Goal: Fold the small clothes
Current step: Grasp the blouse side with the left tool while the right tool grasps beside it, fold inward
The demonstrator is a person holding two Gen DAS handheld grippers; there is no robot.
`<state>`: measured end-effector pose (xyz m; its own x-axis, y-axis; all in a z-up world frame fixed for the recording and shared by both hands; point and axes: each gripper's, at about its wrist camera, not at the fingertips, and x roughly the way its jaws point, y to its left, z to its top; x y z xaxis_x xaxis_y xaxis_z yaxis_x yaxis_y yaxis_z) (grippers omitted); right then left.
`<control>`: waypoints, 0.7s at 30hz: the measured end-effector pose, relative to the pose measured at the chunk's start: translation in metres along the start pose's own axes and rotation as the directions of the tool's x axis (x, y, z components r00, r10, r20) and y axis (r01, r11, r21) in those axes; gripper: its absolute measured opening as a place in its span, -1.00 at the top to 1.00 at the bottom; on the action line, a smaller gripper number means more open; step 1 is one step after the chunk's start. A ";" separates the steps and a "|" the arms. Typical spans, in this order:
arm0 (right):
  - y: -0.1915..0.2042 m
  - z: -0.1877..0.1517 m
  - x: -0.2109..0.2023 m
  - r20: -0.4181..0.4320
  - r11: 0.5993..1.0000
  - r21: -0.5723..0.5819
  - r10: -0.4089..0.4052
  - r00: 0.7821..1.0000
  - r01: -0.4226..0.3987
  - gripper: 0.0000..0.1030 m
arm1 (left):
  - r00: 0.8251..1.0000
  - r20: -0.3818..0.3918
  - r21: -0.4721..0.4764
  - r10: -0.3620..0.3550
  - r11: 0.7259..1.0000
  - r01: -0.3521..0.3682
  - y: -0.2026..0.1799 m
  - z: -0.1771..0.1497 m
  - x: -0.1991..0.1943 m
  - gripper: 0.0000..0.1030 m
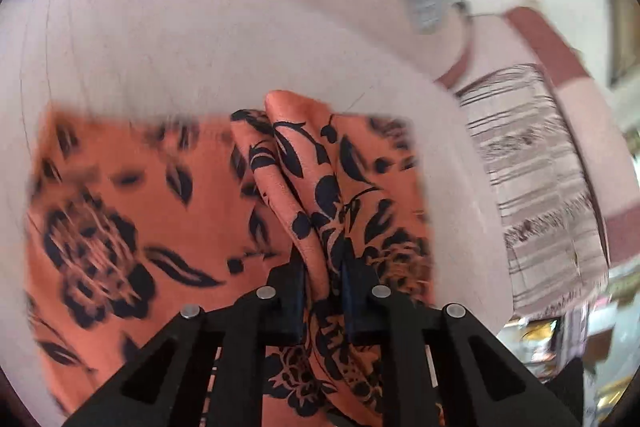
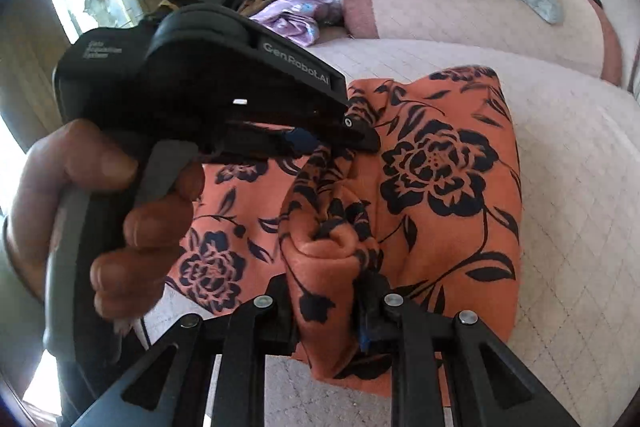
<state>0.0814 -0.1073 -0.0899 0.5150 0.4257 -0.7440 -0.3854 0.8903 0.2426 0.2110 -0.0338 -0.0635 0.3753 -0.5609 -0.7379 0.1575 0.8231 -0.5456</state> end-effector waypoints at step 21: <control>0.089 0.017 0.008 -0.059 0.978 -0.081 0.189 0.980 -0.194 0.58 | 0.997 0.019 -0.096 0.073 0.993 -0.070 0.121 -0.003 -0.031 0.72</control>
<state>0.0644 -0.0223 -0.0636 0.3866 0.5761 -0.7202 -0.5388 0.7748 0.3306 0.2159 0.0828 -0.1077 0.4031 -0.4979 -0.7679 0.0422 0.8483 -0.5279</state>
